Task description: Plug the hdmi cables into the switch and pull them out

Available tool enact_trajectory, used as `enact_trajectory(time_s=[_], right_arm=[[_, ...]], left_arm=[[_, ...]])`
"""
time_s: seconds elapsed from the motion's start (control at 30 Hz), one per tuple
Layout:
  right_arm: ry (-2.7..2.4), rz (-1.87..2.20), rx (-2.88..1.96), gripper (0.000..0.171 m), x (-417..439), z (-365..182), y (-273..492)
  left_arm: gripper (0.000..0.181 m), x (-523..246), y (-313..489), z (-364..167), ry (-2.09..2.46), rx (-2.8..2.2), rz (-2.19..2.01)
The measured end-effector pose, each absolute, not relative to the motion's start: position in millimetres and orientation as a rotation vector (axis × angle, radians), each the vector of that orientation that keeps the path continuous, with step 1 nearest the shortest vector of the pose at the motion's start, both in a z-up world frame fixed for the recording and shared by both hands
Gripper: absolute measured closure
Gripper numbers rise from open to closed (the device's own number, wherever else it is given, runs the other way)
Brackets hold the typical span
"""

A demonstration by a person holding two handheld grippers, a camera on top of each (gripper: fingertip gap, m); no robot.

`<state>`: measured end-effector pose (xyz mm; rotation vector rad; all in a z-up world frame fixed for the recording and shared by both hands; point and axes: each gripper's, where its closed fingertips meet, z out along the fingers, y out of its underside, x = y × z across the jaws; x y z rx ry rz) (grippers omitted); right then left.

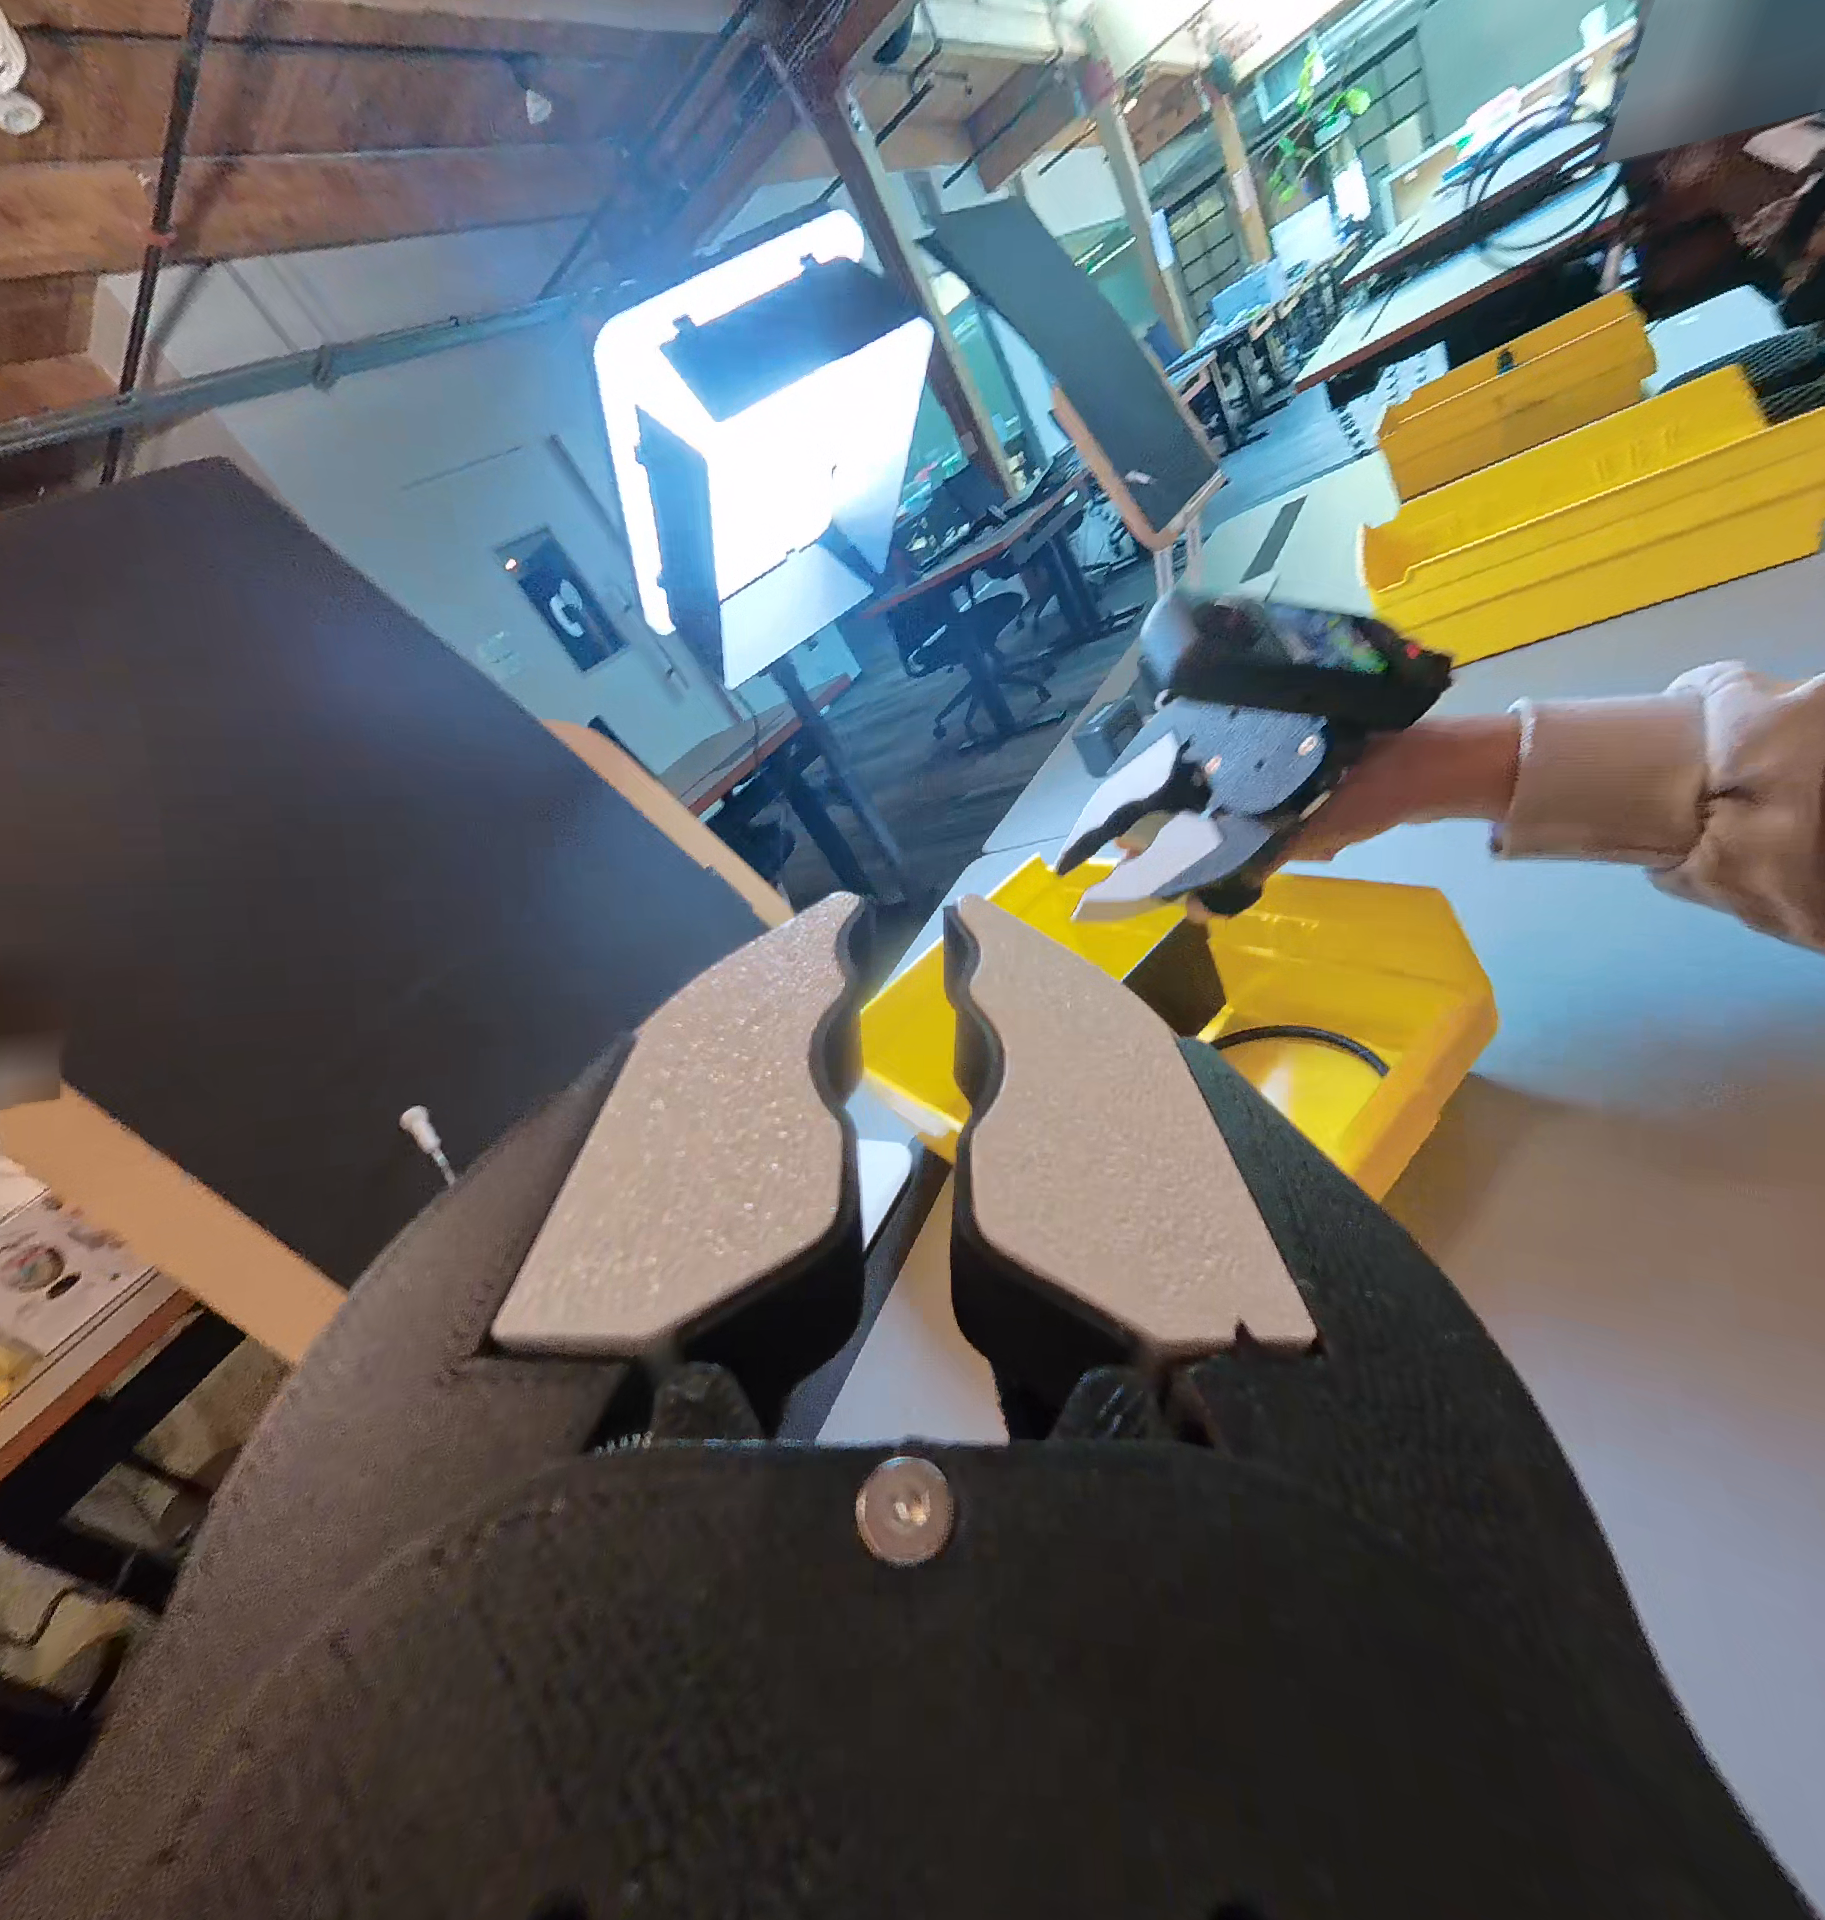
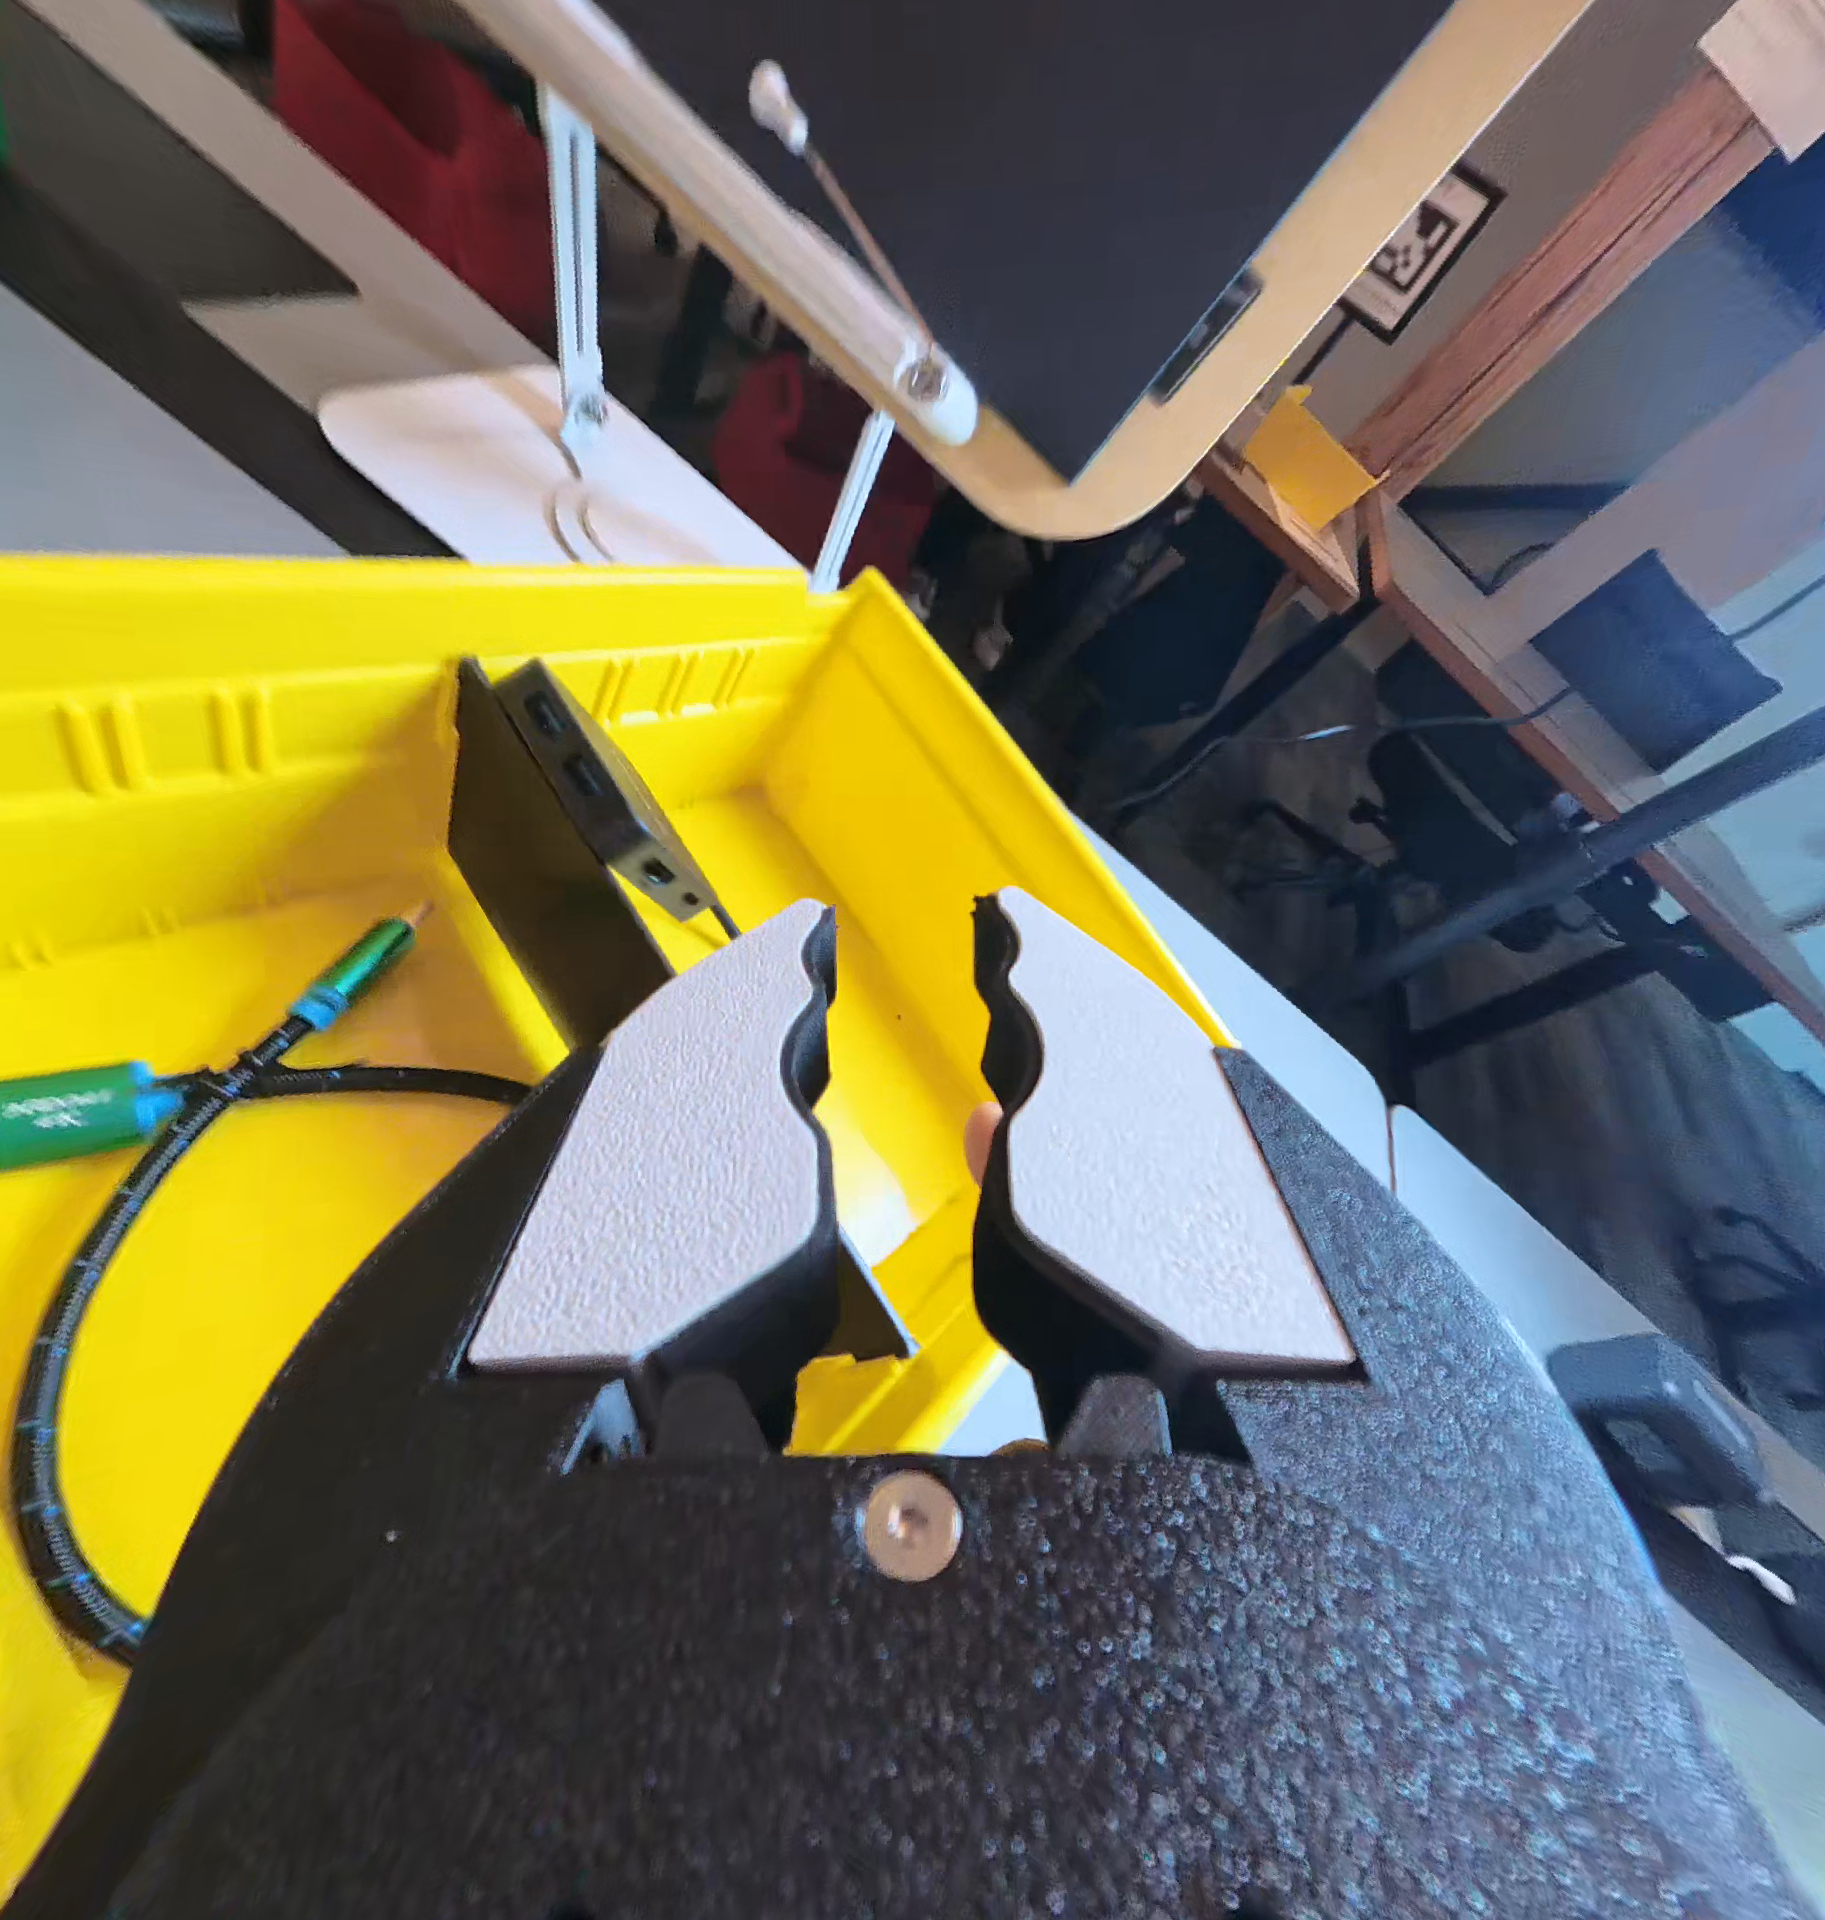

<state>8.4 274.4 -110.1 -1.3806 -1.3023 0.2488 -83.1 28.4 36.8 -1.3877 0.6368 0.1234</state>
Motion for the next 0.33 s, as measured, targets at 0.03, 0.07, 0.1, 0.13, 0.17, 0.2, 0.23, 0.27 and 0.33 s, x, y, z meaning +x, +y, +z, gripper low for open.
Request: enact_trajectory(time_s=[0.03,0.07,0.1,0.13,0.17,0.2,0.23,0.27,0.33], right_arm=[[-1.281,0.294,-1.374,0.146,10.4,-101.5,271.9],[-1.255,0.35,-1.365,0.146,11.9,-91.7,268.4],[-1.229,0.412,-1.353,0.145,13.0,-81.1,263.8],[-1.204,0.474,-1.339,0.145,13.9,-70.2,258.5],[-1.183,0.532,-1.324,0.144,14.8,-59.8,252.7],[-1.163,0.585,-1.308,0.144,15.4,-49.9,246.7],[-1.148,0.635,-1.294,0.143,15.5,-41.2,240.5],[-1.139,0.683,-1.28,0.143,15.0,-33.8,233.6],[-1.132,0.76,-1.253,0.142,12.5,-22.4,219.8]], left_arm=[[0.169,-88.5,28.6,36.5,0.624,-1.398,0.14],[0.169,-94.2,28.3,36.2,0.611,-1.41,0.153],[0.168,-100.5,27.6,36.6,0.595,-1.419,0.169],[0.168,-107.2,26.4,37.8,0.579,-1.422,0.185],[0.168,-113.9,24.5,39.1,0.561,-1.426,0.193],[0.168,-120.5,22.2,40.7,0.543,-1.427,0.196],[0.168,-126.9,19.8,42.2,0.525,-1.427,0.198],[0.168,-134.2,17.4,43.2,0.506,-1.431,0.206],[0.167,-154.1,13.6,42.7,0.46,-1.454,0.259]])
